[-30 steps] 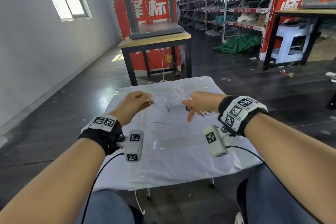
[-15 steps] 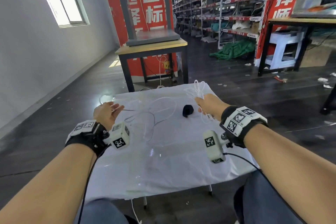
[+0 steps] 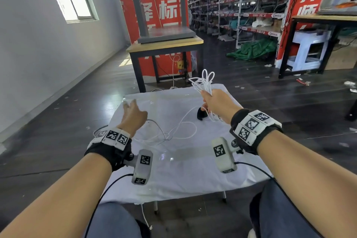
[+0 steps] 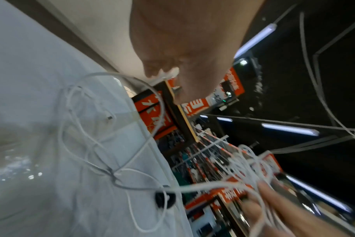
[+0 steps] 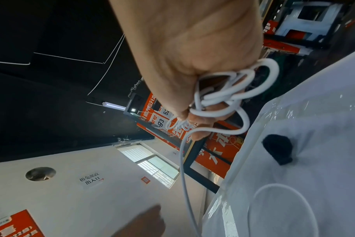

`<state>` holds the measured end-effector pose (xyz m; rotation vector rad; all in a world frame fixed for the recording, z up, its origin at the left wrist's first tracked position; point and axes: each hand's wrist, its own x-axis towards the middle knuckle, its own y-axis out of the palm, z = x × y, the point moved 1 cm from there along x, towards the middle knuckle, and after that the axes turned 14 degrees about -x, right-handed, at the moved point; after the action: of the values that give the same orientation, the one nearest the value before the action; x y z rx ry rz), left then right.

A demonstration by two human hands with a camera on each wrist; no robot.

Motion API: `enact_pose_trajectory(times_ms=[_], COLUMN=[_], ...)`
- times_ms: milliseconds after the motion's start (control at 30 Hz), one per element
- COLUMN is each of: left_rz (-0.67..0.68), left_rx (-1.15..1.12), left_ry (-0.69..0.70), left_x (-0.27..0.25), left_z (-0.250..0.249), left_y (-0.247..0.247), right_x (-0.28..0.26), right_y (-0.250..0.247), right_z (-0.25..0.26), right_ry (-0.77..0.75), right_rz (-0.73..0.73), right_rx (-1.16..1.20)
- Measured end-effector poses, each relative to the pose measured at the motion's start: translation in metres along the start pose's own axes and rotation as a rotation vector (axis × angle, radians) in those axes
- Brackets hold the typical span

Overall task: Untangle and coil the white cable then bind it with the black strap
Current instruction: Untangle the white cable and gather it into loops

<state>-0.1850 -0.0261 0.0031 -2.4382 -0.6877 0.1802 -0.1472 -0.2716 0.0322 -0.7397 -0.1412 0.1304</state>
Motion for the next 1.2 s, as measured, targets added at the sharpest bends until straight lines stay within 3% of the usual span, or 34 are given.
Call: enact_pose_trajectory(times_ms=[100, 167, 267, 367, 467, 633, 733, 800, 867, 1000, 1133, 1200], left_rz=[0.092, 0.282, 0.627, 0.689, 0.712, 0.976, 1.091, 1.152, 1.142, 0.919, 0.641, 0.539], left_rx=[-0.104, -0.127, -0.301, -0.425, -0.226, 0.067, 0.128, 0.107, -0.044, -0.369, -0.463, -0.51], left_ry=[0.352, 0.437, 0.347, 0.266, 0.293, 0.21, 0.222, 0.243, 0.243, 0.238, 0.28, 0.26], left_x=[-0.031, -0.047, -0.062, -0.059, -0.061, -0.071, -0.079, -0.083, -0.083, -0.071, -0.058, -0.051], left_z=[-0.032, -0.046, -0.056, -0.045, -0.035, -0.032, -0.04, -0.044, -0.047, -0.046, -0.043, -0.04], left_y=[0.006, 0.016, 0.03, 0.03, 0.02, 0.012, 0.013, 0.012, 0.01, 0.011, 0.019, 0.023], right_x=[-0.002, -0.004, -0.005, -0.001, 0.007, 0.021, 0.023, 0.019, 0.01, -0.004, -0.011, -0.015], right_y=[0.007, 0.011, 0.01, 0.0, -0.012, -0.009, -0.003, 0.002, 0.01, 0.027, 0.038, 0.041], right_z=[0.007, 0.011, 0.015, 0.008, -0.002, -0.015, -0.018, -0.019, -0.02, -0.019, -0.013, -0.009], right_ry=[-0.005, -0.005, -0.005, 0.013, 0.067, 0.038, -0.001, -0.034, -0.067, -0.11, 0.011, 0.032], right_rz=[0.026, 0.04, 0.021, -0.077, -0.231, -0.368, -0.296, -0.111, 0.078, 0.335, 0.501, 0.509], right_rx=[0.058, 0.097, 0.13, 0.231, 0.321, 0.141, -0.043, -0.126, -0.181, -0.235, -0.024, 0.036])
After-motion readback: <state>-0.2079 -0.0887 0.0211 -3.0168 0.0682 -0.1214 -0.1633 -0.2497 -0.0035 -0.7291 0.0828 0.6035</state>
